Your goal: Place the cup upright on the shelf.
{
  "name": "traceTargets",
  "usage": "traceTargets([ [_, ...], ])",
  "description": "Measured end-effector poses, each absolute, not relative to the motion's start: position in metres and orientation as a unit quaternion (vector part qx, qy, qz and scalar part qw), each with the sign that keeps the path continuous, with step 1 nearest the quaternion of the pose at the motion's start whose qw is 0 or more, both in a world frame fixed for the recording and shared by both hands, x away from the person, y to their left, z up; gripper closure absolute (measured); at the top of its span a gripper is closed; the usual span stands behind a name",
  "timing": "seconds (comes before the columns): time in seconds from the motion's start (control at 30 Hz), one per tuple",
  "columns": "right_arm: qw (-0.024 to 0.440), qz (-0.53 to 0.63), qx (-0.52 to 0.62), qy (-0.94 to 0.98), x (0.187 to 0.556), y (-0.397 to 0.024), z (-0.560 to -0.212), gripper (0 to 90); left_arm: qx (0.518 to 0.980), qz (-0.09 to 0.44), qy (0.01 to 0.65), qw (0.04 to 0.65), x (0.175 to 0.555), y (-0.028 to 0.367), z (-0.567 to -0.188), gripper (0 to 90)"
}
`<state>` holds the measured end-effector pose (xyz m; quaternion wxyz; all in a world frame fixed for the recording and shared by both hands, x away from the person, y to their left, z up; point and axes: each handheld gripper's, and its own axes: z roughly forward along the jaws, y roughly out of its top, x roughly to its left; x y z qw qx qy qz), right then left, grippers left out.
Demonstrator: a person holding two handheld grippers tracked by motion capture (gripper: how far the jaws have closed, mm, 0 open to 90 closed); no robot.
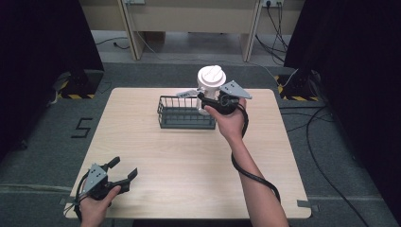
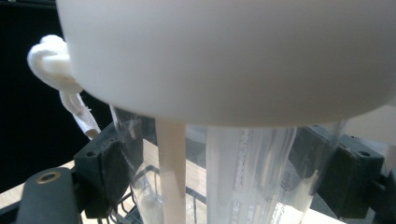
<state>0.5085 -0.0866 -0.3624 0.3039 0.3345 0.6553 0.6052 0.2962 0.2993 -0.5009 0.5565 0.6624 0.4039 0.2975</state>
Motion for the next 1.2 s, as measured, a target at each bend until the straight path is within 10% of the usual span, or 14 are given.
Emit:
traceTargets([
  [1.2,0.284,0.568,0.371,0.678,0.563,-0.039,-0.385,17.4,0.665,0.293,0.402,0.557,0.297,0.299,-0.501,14.8],
])
